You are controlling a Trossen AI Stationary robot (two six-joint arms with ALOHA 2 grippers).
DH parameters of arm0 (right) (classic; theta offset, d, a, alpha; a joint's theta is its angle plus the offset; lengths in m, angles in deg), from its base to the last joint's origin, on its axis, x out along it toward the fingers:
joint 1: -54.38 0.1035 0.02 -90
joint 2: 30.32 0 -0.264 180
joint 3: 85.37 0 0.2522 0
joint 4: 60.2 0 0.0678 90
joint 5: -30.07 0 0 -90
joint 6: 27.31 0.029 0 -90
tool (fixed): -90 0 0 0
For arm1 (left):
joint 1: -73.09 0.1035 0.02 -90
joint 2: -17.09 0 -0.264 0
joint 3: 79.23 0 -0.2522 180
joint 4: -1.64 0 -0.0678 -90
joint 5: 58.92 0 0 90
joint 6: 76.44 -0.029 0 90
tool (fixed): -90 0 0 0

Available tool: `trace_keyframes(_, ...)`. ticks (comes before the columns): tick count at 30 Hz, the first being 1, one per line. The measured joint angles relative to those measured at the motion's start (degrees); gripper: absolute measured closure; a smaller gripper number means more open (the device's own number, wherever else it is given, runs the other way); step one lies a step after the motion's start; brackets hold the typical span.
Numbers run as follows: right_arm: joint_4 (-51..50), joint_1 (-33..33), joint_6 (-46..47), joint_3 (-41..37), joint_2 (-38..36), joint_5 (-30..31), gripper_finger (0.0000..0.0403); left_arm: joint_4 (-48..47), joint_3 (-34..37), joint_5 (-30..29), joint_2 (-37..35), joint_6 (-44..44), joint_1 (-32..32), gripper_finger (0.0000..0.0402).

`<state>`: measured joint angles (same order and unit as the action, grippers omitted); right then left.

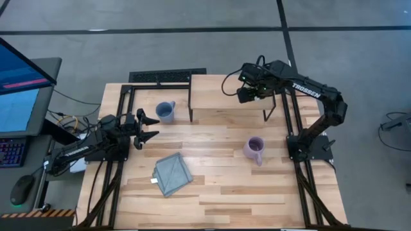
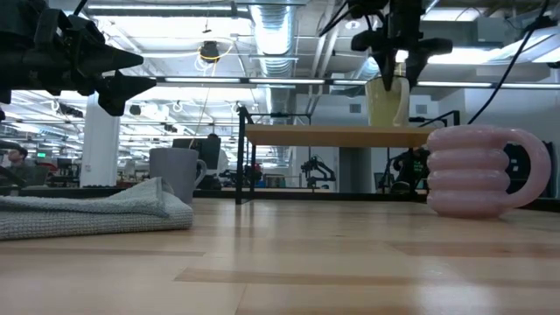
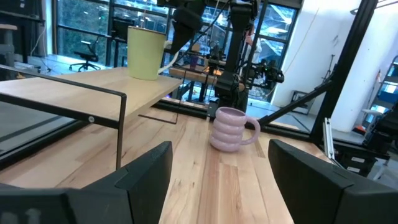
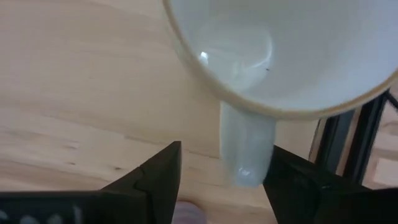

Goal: Stack small to large cups/mugs on shelf
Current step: Put the green mug on the shelf, then put the violet mug on the shelf

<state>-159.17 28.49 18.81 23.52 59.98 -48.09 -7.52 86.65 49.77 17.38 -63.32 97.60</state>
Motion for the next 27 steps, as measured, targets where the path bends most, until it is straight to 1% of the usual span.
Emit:
trace_keyframes(6, -0.4, 0.8, 2.9, 0.0, 0.0, 0.0, 0.0173, 0.0, 0.0, 0.0, 0.0, 0.8, 0.0, 0.0145)
trace_keyframes(12, -4.9, 0.3, 7.0, 0.0, 0.0, 0.1, 0.0173, 0.0, 0.0, 0.0, 0.0, 3.1, 0.0, 0.0145)
trace_keyframes(15, -4.8, 0.6, 7.5, 0.0, 0.0, 0.0, 0.0173, 0.0, 0.0, 0.0, 0.0, 3.6, 0.0, 0.0145)
trace_keyframes(24, -4.8, 2.1, 8.4, 0.0, 0.0, -3.9, 0.0173, 0.0, 0.0, 0.0, 0.0, 3.6, 0.0, 0.0145)
trace_keyframes(27, -4.8, 3.0, 10.0, 0.0, 0.0, -6.9, 0.0173, 0.0, 0.0, 0.0, 0.0, 3.6, 0.0, 0.0145)
